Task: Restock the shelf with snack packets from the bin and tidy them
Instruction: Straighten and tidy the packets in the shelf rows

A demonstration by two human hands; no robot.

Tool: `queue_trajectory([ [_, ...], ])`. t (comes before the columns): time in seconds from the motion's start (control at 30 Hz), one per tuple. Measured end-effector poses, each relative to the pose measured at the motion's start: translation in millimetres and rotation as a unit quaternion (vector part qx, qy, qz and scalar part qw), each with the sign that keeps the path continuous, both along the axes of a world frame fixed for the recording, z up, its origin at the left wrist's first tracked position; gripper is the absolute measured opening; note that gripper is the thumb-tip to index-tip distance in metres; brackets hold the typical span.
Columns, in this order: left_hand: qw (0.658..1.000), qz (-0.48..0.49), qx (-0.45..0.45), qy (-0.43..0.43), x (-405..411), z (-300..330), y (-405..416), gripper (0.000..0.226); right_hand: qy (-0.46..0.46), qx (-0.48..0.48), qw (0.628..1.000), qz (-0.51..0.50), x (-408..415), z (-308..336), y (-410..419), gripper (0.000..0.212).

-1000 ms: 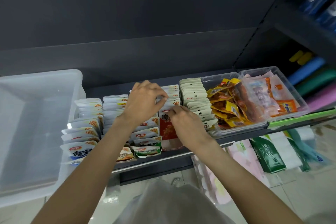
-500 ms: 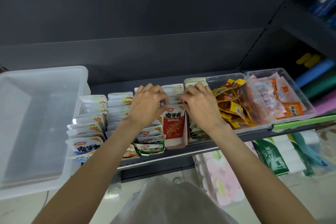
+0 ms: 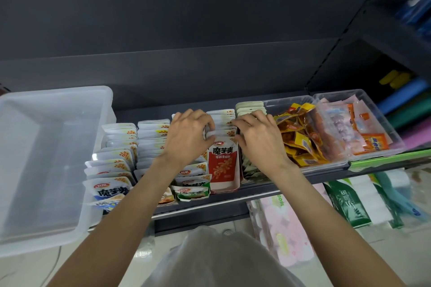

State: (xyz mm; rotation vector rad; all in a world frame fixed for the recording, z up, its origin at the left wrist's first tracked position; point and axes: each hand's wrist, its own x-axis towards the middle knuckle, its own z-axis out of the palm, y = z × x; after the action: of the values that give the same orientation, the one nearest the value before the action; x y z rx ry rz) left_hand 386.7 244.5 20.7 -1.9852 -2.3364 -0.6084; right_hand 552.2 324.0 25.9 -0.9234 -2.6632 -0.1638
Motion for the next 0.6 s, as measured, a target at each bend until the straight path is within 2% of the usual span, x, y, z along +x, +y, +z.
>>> queue_trajectory([
  [0.1, 1.0, 0.0, -0.003, 0.016, 5, 4, -8, 0.035, -0.009, 0.009, 1.0, 0.016, 1, -5, -4, 0.039],
  [0.17, 0.994, -0.023, -0.098, 0.044, 14, 5, -15, 0.053, -0.029, 0.011, 0.999, 0.016, 2, -9, -9, 0.041],
  [0.23, 0.978, -0.03, -0.199, 0.06, 23, 1, -21, 0.059, -0.046, 0.011, 0.999, 0.008, 3, -12, -14, 0.044],
  [0.27, 0.973, -0.029, -0.219, 0.064, 25, 0, -22, 0.059, -0.051, 0.012, 0.999, 0.004, 4, -12, -16, 0.045],
  [0.5, 0.977, -0.024, -0.207, 0.048, 20, 2, -24, 0.058, -0.059, -0.001, 0.998, -0.006, 3, -9, -18, 0.046],
  [0.6, 0.989, 0.002, -0.147, 0.002, 16, 1, -27, 0.053, -0.041, 0.007, 0.999, -0.008, 7, -7, -19, 0.041],
])
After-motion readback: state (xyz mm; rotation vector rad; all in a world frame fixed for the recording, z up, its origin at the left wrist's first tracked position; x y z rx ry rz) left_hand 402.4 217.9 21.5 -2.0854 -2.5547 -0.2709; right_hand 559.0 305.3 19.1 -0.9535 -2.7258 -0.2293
